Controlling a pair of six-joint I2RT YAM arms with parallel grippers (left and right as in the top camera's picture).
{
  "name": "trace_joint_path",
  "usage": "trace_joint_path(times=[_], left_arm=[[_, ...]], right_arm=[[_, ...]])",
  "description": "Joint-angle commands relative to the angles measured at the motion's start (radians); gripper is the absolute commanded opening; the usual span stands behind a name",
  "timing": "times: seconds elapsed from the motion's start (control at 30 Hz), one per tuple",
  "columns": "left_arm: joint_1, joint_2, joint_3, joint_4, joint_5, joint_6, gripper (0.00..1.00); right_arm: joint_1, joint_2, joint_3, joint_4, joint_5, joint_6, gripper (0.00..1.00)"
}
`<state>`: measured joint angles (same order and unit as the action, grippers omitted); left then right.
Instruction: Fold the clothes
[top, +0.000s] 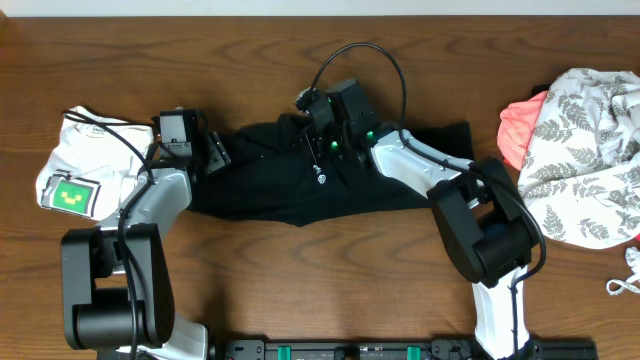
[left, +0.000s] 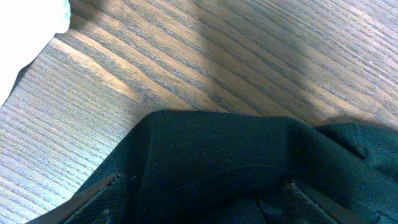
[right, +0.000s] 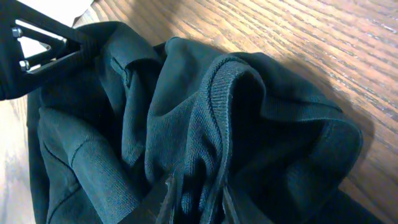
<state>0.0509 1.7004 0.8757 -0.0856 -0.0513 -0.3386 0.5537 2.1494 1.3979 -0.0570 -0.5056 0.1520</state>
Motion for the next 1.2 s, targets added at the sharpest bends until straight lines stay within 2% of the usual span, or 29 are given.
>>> trace_joint_path(times=[0.0,0.07,0.1,0.3,0.4,0.5,0.53,0.67,0.87,1.07,1.13,1.17], left_arm=[[0.005,0.012,0.003,-0.003,0.0,0.013,0.79],[0.005,0.012,0.003,-0.003,0.0,0.013,0.79],[0.005,0.012,0.003,-0.003,0.0,0.013,0.79],[0.005,0.012,0.003,-0.008,0.0,0.013,0.79],[0.005,0.012,0.003,-0.014,0.0,0.013,0.79],[0.005,0.012,0.003,-0.015,0.0,0.013,0.79],[0.005,0.012,0.003,-0.014,0.0,0.013,0.79],[0.005,0.012,0.003,-0.018,0.0,0.013,0.79],[0.005,0.012,0.003,-0.024,0.0,0.013,0.79],[0.005,0.012,0.003,-0.026,0.0,0.013,0.79],[0.005,0.012,0.003,-0.026,0.0,0.013,0.79],[0.005,0.012,0.003,-0.026,0.0,0.013,0.79]], right_arm=[[-0.001,-0.023,0.016,0.009,0.004,0.008,0.14],[-0.001,-0.023,0.016,0.016,0.032,0.015,0.03],[-0.001,-0.023,0.016,0.017,0.066,0.04,0.01],[-0.009,-0.024,0.016,0.008,0.112,0.097,0.01],[-0.019,-0.023,0.016,-0.013,0.113,0.182,0.01],[-0.023,-0.023,0.016,-0.044,0.099,0.277,0.03],[-0.023,-0.023,0.016,-0.055,0.076,0.296,0.06],[-0.023,-0.023,0.016,-0.084,0.023,0.309,0.07],[-0.026,-0.023,0.016,-0.085,0.048,0.349,0.04],[-0.037,-0.023,0.016,-0.026,0.08,0.398,0.08],[-0.037,-0.023,0.016,-0.003,0.08,0.398,0.17],[-0.037,-0.023,0.016,0.005,0.081,0.397,0.18]])
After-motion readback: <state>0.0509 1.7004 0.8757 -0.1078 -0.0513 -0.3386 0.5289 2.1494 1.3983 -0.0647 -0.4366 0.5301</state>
